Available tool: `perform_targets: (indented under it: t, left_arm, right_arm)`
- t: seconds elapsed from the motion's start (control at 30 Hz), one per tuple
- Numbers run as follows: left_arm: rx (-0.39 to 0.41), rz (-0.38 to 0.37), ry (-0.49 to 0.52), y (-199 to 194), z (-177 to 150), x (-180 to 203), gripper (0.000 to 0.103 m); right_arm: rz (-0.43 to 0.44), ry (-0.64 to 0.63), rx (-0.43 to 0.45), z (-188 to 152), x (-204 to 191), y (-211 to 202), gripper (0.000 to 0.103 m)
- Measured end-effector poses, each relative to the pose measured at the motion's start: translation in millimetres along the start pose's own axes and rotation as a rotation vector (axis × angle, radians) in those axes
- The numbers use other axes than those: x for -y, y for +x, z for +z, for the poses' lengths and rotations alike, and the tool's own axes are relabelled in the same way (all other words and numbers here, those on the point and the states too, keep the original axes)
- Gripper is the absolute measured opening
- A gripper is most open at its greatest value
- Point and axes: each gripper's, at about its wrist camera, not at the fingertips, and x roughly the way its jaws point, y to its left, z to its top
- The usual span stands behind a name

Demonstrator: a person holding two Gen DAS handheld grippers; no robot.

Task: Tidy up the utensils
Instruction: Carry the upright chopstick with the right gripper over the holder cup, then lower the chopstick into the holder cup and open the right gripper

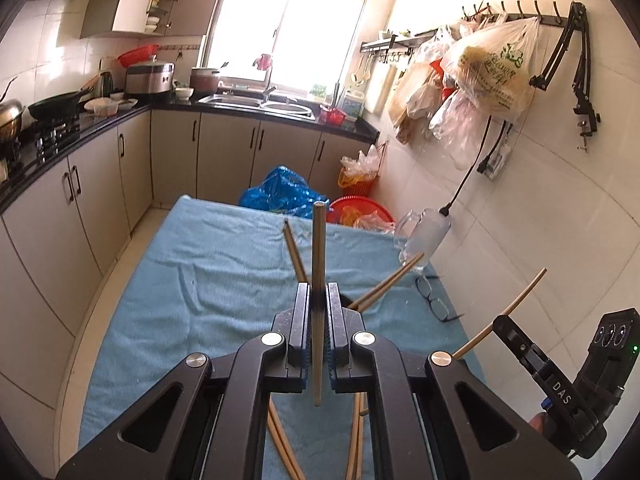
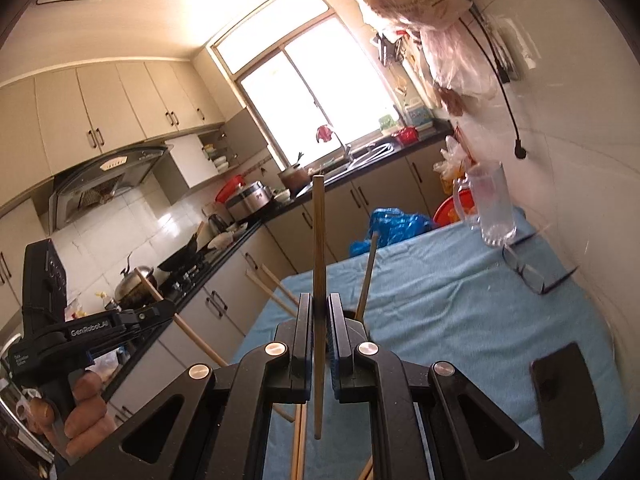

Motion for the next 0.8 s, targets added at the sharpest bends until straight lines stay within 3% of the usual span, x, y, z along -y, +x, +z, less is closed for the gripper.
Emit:
perform_targets:
  t: [0.53, 0.8]
  left_arm:
    - [0.076, -0.021, -0.046, 29.6, 59.0, -0.2, 0.006]
    - [0.004, -0.003, -0.078, 78.1, 55.5, -14.0, 0.006]
  right_arm:
    - [-0.047, 0.030, 0.081, 58.6, 0.9, 43.7, 0.007]
    - [-0.093, 0.048, 0.046, 58.8, 15.0, 84.4, 0.007]
